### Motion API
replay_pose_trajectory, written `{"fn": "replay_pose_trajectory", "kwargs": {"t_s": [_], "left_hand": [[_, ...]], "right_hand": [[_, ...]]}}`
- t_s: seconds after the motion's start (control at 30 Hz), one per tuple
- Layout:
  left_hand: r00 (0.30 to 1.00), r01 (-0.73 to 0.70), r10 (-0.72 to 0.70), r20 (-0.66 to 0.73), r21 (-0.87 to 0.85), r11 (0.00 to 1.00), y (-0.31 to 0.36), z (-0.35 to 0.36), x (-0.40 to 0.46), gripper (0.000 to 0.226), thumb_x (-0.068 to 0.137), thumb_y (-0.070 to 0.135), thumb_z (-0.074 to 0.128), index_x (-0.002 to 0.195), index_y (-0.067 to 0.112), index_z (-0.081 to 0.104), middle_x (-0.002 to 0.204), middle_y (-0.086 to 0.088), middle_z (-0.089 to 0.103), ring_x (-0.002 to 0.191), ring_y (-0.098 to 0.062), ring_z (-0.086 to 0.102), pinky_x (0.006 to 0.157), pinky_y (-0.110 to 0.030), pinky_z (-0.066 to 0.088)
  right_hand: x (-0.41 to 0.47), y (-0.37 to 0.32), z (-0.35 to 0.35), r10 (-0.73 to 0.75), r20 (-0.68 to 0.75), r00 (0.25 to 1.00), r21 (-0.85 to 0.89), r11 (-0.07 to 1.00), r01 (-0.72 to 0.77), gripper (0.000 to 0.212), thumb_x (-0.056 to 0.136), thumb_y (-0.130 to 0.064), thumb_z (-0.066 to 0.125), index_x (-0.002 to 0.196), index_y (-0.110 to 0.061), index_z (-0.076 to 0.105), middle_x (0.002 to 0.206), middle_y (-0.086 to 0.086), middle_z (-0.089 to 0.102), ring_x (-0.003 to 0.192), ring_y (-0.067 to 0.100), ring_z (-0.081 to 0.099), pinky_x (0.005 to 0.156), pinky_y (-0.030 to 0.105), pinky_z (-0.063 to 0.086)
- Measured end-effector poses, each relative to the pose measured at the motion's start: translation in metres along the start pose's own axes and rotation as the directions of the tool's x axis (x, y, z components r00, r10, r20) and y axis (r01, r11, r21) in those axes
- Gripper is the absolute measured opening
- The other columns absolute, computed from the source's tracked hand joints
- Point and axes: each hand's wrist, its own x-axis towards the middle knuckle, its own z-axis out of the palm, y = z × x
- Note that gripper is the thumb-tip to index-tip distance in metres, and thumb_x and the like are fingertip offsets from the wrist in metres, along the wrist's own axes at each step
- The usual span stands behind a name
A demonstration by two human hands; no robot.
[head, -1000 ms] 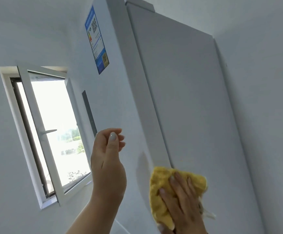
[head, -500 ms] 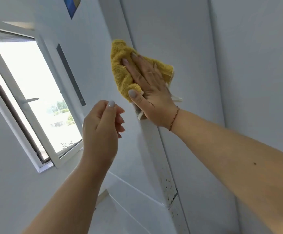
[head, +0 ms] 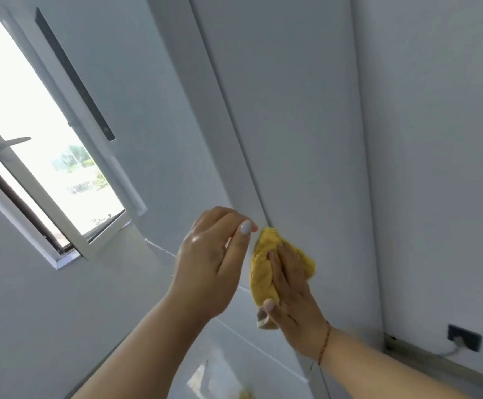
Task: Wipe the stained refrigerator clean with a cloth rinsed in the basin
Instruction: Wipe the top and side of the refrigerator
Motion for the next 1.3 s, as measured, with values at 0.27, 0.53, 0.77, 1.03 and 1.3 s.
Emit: {"fn": "replay_pose_trajectory", "kwargs": {"t_s": [0.27, 0.53, 0.77, 1.03, 1.3], "left_hand": [[0.974, 0.056, -0.133, -0.186, -0.367, 0.928, 0.0, 0.0, 0.003, 0.03, 0.093, 0.034, 0.035, 0.087, 0.023, 0.062, 0.084, -0.006, 0.058, 0.076, -0.021, 0.056, 0.059, -0.032, 0.045], [0.984, 0.159, -0.18, -0.019, -0.386, 0.909, -0.013, 0.015, -0.017, 0.03, 0.092, 0.039, 0.037, 0.087, 0.024, 0.061, 0.075, 0.003, 0.061, 0.068, -0.016, 0.059, 0.056, -0.03, 0.047], [0.965, 0.238, -0.18, 0.192, -0.344, 0.909, -0.024, 0.035, -0.033, 0.033, 0.093, 0.043, 0.035, 0.084, 0.026, 0.061, 0.07, 0.001, 0.063, 0.058, -0.016, 0.061, 0.053, -0.03, 0.047], [0.978, 0.146, -0.064, 0.196, -0.443, 0.885, -0.017, 0.045, -0.034, 0.033, 0.095, 0.039, 0.035, 0.086, 0.021, 0.061, 0.068, -0.003, 0.062, 0.058, -0.02, 0.06, 0.051, -0.035, 0.049], [0.99, 0.144, -0.127, 0.069, -0.543, 0.828, -0.027, 0.04, -0.037, 0.033, 0.097, 0.032, 0.034, 0.088, 0.014, 0.059, 0.062, -0.005, 0.058, 0.054, -0.025, 0.054, 0.05, -0.027, 0.044]], "right_hand": [[0.089, -0.062, -0.019, 0.027, -0.362, 0.932, -0.034, 0.999, -0.043, 0.065, 0.096, -0.059, 0.018, 0.151, -0.025, 0.014, 0.158, 0.007, 0.016, 0.147, 0.026, 0.017, 0.112, 0.057, 0.023], [-0.025, -0.019, 0.052, 0.387, -0.292, 0.874, 0.144, 0.922, -0.36, 0.064, 0.092, -0.067, 0.016, 0.146, -0.05, -0.014, 0.157, -0.024, -0.01, 0.147, 0.006, 0.0, 0.117, 0.052, 0.021], [-0.083, -0.003, 0.07, 0.745, -0.071, 0.664, 0.504, 0.601, -0.62, 0.081, 0.068, -0.094, 0.018, 0.137, -0.058, -0.004, 0.154, -0.03, -0.002, 0.143, -0.007, 0.003, 0.121, 0.041, 0.012], [-0.032, -0.024, 0.065, 0.49, -0.388, 0.781, 0.224, 0.872, -0.436, 0.055, 0.095, -0.062, 0.006, 0.148, -0.05, -0.001, 0.16, -0.011, 0.007, 0.148, 0.011, 0.008, 0.116, 0.055, 0.019], [-0.082, 0.004, 0.081, 0.802, -0.197, 0.564, 0.575, 0.561, -0.596, 0.078, 0.072, -0.091, 0.016, 0.14, -0.054, 0.008, 0.154, -0.029, 0.008, 0.141, -0.011, 0.01, 0.12, 0.039, 0.016]]}}
